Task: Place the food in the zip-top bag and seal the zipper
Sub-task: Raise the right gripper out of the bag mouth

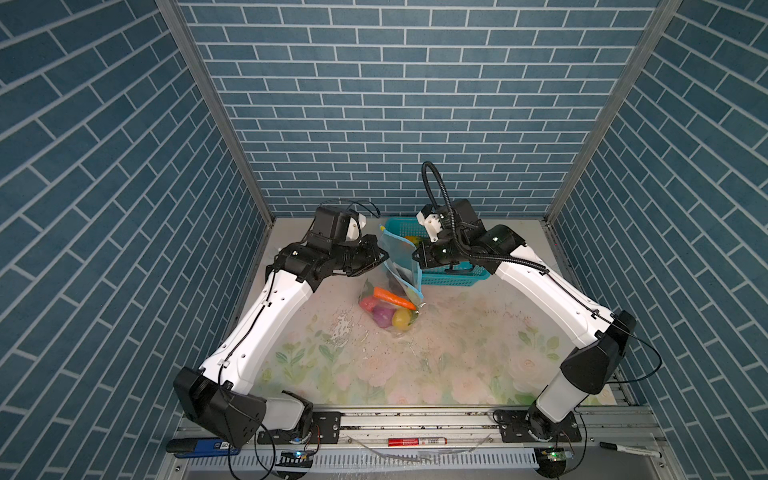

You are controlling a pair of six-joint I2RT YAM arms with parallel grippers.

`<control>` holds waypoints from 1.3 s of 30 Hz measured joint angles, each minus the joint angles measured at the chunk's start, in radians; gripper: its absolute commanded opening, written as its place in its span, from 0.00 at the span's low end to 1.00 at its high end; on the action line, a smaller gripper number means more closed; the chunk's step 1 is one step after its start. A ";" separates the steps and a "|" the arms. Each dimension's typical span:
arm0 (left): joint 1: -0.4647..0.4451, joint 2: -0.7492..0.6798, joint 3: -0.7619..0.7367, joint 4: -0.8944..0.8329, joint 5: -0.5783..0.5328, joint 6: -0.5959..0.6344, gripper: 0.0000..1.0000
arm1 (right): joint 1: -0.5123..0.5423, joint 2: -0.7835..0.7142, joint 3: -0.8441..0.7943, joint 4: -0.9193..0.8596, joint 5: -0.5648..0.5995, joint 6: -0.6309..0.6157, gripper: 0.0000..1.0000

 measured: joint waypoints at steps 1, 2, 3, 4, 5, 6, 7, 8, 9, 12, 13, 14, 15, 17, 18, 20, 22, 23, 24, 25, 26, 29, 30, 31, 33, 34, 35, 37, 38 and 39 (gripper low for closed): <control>0.000 -0.003 0.000 -0.002 0.000 0.000 0.00 | 0.001 0.002 0.018 -0.010 0.002 -0.006 0.00; 0.000 -0.008 0.000 -0.003 0.000 0.000 0.00 | 0.002 0.006 0.037 -0.019 0.003 -0.009 0.00; 0.000 -0.013 0.000 -0.006 -0.001 0.000 0.00 | 0.003 0.010 0.057 -0.029 0.006 -0.016 0.00; 0.000 -0.018 0.000 -0.009 -0.002 -0.001 0.00 | 0.003 0.015 0.072 -0.038 0.008 -0.022 0.00; 0.000 -0.026 0.000 -0.012 -0.004 -0.001 0.00 | 0.005 0.024 0.098 -0.053 0.010 -0.027 0.00; 0.000 -0.034 0.000 -0.017 -0.005 -0.001 0.00 | 0.007 0.039 0.129 -0.067 0.012 -0.033 0.00; 0.000 -0.041 0.000 -0.021 -0.008 -0.001 0.00 | 0.007 0.053 0.154 -0.076 0.013 -0.036 0.00; 0.000 -0.050 0.000 -0.024 -0.011 -0.001 0.00 | 0.008 0.070 0.183 -0.086 0.014 -0.042 0.00; 0.000 -0.060 0.000 -0.027 -0.014 -0.001 0.00 | 0.009 0.085 0.206 -0.093 0.016 -0.049 0.00; 0.000 -0.082 0.000 -0.037 -0.024 -0.001 0.00 | 0.010 0.107 0.228 -0.109 0.018 -0.058 0.00; 0.000 -0.086 0.000 -0.039 -0.027 0.000 0.00 | 0.011 0.111 0.228 -0.113 0.019 -0.059 0.00; 0.000 -0.089 0.000 -0.040 -0.027 0.000 0.00 | 0.011 0.115 0.228 -0.117 0.019 -0.059 0.00; 0.002 -0.090 0.000 -0.039 -0.027 0.000 0.00 | 0.011 0.118 0.228 -0.119 0.019 -0.060 0.00; 0.004 -0.089 -0.005 -0.039 -0.027 0.000 0.00 | 0.011 0.122 0.228 -0.124 0.020 -0.060 0.00; 0.005 -0.087 -0.008 -0.040 -0.027 0.000 0.00 | 0.012 0.123 0.228 -0.127 0.021 -0.060 0.00; 0.008 -0.084 -0.011 -0.039 -0.027 0.001 0.00 | 0.012 0.123 0.228 -0.131 0.022 -0.064 0.00; 0.011 -0.083 -0.015 -0.038 -0.027 0.001 0.00 | 0.013 0.123 0.228 -0.132 0.023 -0.075 0.00; 0.014 -0.082 -0.019 -0.037 -0.026 0.002 0.00 | 0.013 0.124 0.228 -0.132 0.024 -0.079 0.00; 0.016 -0.082 -0.022 -0.037 -0.026 0.002 0.00 | 0.013 0.124 0.228 -0.132 0.025 -0.084 0.01; 0.017 -0.082 -0.026 -0.035 -0.026 0.002 0.00 | 0.013 0.124 0.228 -0.133 0.025 -0.085 0.03; 0.019 -0.082 -0.031 -0.032 -0.026 0.002 0.00 | 0.012 0.124 0.228 -0.134 0.025 -0.086 0.06; 0.023 -0.078 -0.037 -0.032 -0.026 0.002 0.00 | 0.009 0.129 0.231 -0.138 0.021 -0.092 0.17; 0.023 -0.076 -0.037 -0.031 -0.026 0.002 0.00 | 0.008 0.134 0.239 -0.143 0.020 -0.098 0.19; 0.024 -0.073 -0.037 -0.031 -0.026 0.002 0.00 | 0.008 0.140 0.249 -0.148 0.020 -0.105 0.20; 0.026 -0.067 -0.037 -0.031 -0.025 0.002 0.00 | 0.008 0.152 0.276 -0.160 0.024 -0.121 0.27; 0.026 -0.065 -0.037 -0.031 -0.024 0.002 0.00 | 0.008 0.156 0.289 -0.165 0.028 -0.130 0.28; 0.027 -0.063 -0.037 -0.031 -0.022 0.002 0.00 | 0.008 0.161 0.306 -0.171 0.031 -0.142 0.30; 0.027 -0.061 -0.037 -0.031 -0.019 0.003 0.00 | 0.008 0.167 0.338 -0.179 0.037 -0.172 0.33; 0.027 -0.061 -0.037 -0.031 -0.018 0.004 0.00 | 0.008 0.169 0.354 -0.185 0.040 -0.196 0.35; 0.028 -0.061 -0.037 -0.030 -0.018 0.004 0.00 | 0.008 0.169 0.368 -0.191 0.045 -0.224 0.37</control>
